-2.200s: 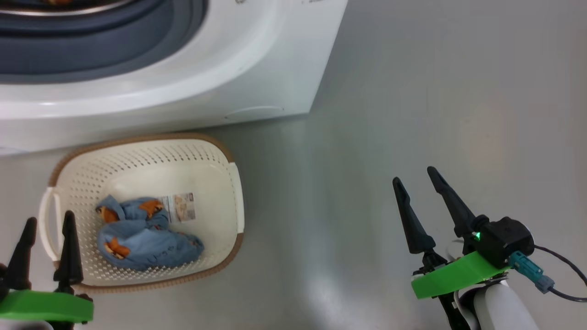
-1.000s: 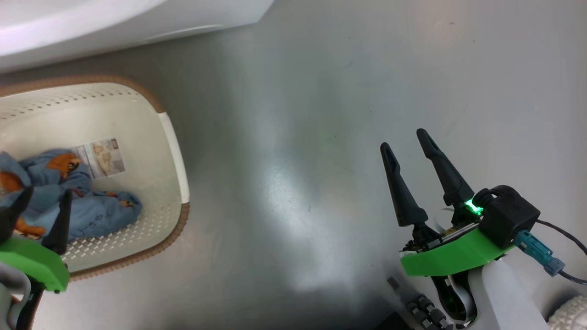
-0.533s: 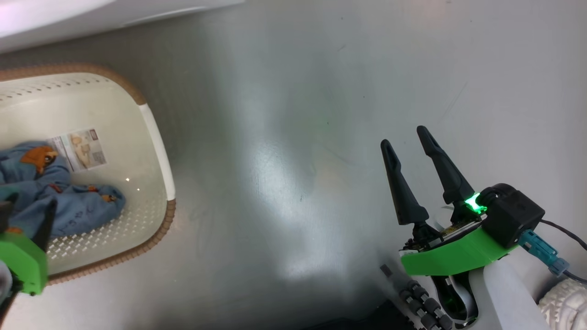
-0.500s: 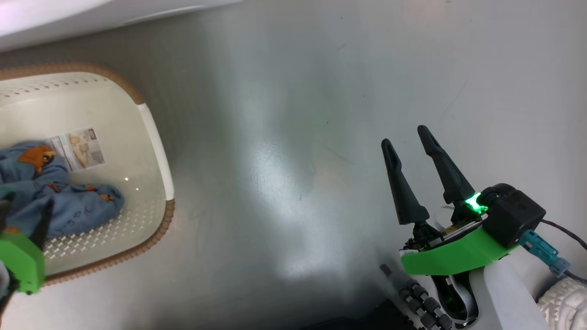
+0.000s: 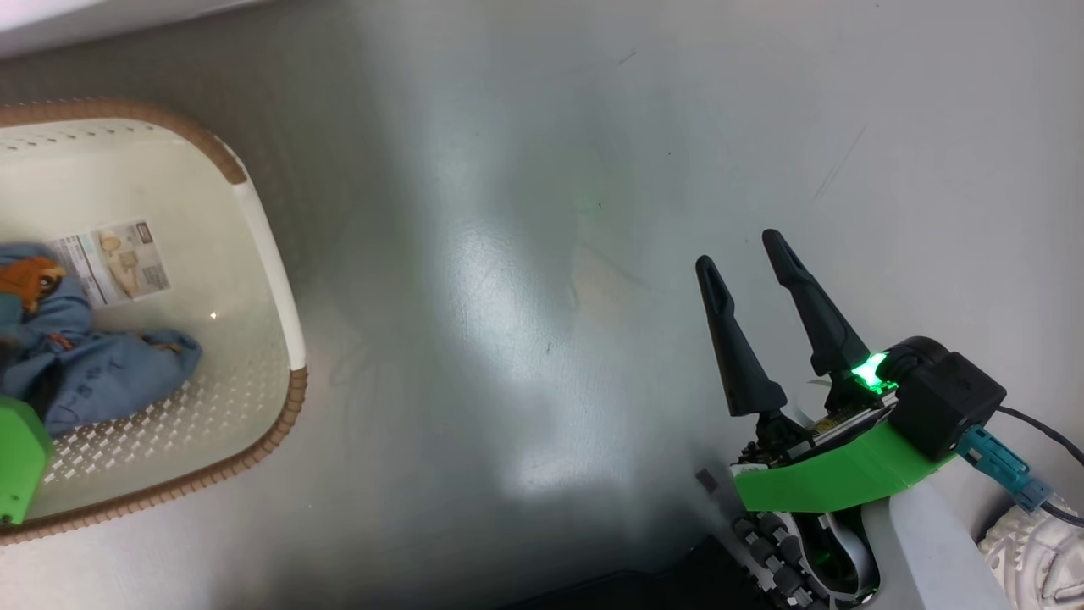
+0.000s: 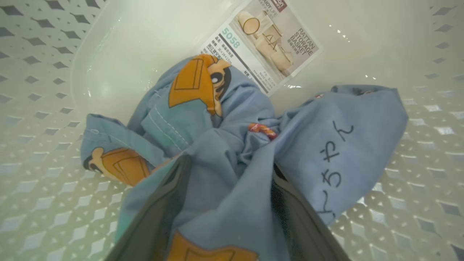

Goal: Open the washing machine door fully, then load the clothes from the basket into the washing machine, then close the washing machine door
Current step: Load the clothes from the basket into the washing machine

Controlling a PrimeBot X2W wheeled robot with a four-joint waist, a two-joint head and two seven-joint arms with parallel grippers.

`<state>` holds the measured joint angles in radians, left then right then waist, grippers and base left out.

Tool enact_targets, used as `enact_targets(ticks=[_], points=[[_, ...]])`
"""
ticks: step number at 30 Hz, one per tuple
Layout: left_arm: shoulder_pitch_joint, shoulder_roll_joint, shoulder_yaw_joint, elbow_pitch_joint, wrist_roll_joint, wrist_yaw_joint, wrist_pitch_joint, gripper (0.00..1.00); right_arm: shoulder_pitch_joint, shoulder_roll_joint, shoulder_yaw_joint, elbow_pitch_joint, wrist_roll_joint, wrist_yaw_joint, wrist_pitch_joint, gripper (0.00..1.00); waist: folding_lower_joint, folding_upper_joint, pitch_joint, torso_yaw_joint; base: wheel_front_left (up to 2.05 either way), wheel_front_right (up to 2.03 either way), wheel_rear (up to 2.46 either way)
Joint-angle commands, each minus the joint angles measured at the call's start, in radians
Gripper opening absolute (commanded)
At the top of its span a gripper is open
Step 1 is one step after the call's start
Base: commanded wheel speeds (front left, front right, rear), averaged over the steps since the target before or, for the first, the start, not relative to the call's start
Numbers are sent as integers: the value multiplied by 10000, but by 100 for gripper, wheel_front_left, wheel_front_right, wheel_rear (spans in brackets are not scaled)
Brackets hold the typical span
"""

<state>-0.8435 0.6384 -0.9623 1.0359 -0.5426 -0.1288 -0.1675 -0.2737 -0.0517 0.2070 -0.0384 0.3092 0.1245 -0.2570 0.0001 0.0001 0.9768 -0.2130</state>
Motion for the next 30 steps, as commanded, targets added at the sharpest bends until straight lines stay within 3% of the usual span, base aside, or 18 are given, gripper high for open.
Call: enact_targets(ticks=[1, 4, 5, 6, 8, 23, 30], points=[[-31, 608, 32, 227, 44, -19, 131, 100, 191, 15, 206, -221, 53, 62, -48, 100, -1, -1, 68, -6, 0, 0, 0], [-299, 569, -180, 455, -3, -19, 281, 100, 179, 15, 223, -228, 57, 62, -48, 100, -1, -1, 117, -20, 0, 0, 0], [-347, 531, -203, 531, -85, -19, 332, 75, 177, 15, 227, -230, 64, 62, -48, 100, -1, -1, 127, -26, 0, 0, 0], [-390, 495, -235, 591, -154, -19, 367, 42, 174, 15, 234, -231, 63, 62, -48, 100, -1, -1, 133, -32, 0, 0, 0], [-472, 427, -301, 686, -250, -19, 337, 0, 173, 15, 247, -231, 72, 62, -48, 100, -1, -1, 133, -41, 0, 0, 0], [-269, -72, -439, 578, -1374, -19, -691, 0, 95, 15, 29, -137, -39, 62, -48, 100, -1, -1, -521, 196, 0, 0, 0], [-24, -363, 45, -148, -1988, -19, -933, 0, 3, 15, -150, 71, -154, 62, -48, 100, -1, -1, -1350, 557, 0, 0, 0]])
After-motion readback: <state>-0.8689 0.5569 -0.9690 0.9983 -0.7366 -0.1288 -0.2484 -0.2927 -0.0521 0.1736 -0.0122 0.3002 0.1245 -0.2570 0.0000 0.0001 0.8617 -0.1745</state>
